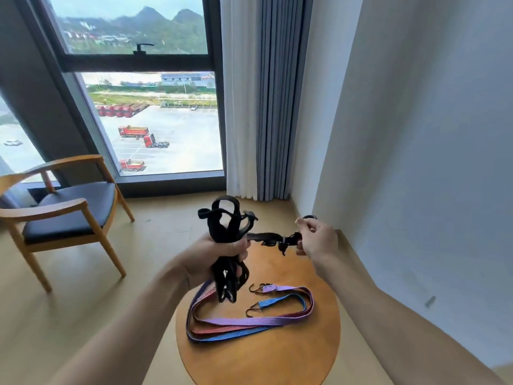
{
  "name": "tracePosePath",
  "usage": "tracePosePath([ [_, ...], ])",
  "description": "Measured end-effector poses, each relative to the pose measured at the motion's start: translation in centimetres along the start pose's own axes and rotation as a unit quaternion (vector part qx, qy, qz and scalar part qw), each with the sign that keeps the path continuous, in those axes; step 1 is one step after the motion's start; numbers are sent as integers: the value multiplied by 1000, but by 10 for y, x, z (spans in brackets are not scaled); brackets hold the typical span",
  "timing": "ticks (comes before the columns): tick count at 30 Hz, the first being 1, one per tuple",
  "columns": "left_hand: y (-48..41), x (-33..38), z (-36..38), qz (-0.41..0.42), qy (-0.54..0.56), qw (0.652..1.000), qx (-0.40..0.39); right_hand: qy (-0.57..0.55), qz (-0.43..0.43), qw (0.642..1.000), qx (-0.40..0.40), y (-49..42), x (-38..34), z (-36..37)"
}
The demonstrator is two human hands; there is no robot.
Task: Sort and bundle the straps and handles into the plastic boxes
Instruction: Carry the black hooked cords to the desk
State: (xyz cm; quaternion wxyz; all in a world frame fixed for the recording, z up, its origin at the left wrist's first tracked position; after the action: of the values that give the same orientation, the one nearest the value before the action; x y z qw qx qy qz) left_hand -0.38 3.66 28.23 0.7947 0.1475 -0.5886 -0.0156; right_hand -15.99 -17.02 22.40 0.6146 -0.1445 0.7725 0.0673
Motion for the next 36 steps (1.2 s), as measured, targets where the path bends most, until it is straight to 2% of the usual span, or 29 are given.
tracePosePath([
  [4,13,24,16,42,25,998,-36,-89,56,979,-173,42,9,-6],
  [6,19,31,25,48,29,997,-53,-65,57,968,-236,65,11,-12],
  [11,31,28,57,34,22,992,-117,-50,57,937,-340,131,14,-23],
  [14,36,21,84,21,4,989,-146,-30,54,930,-362,161,13,-31],
  [16,39,18,103,14,6,984,-175,10,32,940,-338,176,14,-36],
  [19,43,16,136,4,6,976,-219,69,4,964,-255,192,10,-52],
  [22,47,13,171,-5,-3,964,-266,50,-95,977,-182,203,7,-79],
  [23,48,12,183,-7,-9,961,-278,31,-98,983,-153,208,8,-93],
  [28,58,1,254,-11,-26,946,-323,51,-66,993,-87,251,28,-184],
  [31,61,-16,301,-27,-47,948,-314,46,-23,999,-9,288,40,-247],
  [34,61,-43,351,-64,-93,950,-290,93,16,993,68,335,54,-318],
  [36,64,-67,388,-91,-131,945,-286,162,42,981,102,371,62,-368],
])
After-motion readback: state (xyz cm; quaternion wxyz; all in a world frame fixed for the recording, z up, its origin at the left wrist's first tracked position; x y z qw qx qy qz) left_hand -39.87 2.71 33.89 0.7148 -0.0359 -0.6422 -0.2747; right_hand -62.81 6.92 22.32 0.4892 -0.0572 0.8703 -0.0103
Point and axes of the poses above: each hand's wrist, its own y-axis away from the middle knuckle, its own z-axis out of the palm, x = y × z, the point moved 1 cm from there along -y, towards the middle knuckle, and after that the axes turned 8 degrees about -z, right-handed, at the moved point
